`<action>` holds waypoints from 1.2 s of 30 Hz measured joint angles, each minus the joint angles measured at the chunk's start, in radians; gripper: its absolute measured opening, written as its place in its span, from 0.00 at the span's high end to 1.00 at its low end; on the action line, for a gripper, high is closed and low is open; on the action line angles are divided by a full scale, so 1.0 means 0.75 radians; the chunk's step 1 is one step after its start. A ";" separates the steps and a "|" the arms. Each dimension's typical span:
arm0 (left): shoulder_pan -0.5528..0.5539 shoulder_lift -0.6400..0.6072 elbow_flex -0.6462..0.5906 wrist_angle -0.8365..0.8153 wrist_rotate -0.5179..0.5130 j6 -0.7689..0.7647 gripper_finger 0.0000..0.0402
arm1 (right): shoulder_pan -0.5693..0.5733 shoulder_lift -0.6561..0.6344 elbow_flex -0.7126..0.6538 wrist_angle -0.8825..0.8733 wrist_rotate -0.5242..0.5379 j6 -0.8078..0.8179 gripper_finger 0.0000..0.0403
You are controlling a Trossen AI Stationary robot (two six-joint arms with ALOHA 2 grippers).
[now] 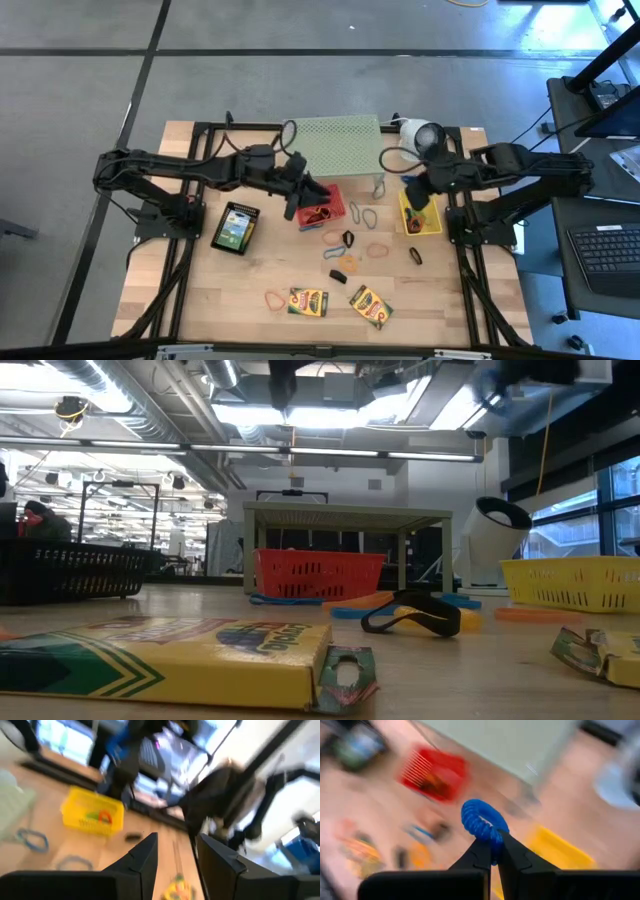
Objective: Pick & Place Office Desk Supplies
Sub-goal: Put the blue spring keychain into the yellow bin
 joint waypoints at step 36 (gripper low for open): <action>-0.243 0.050 -0.001 -0.538 -0.174 0.094 0.67 | -0.144 -0.185 -0.943 0.397 -0.468 0.239 0.92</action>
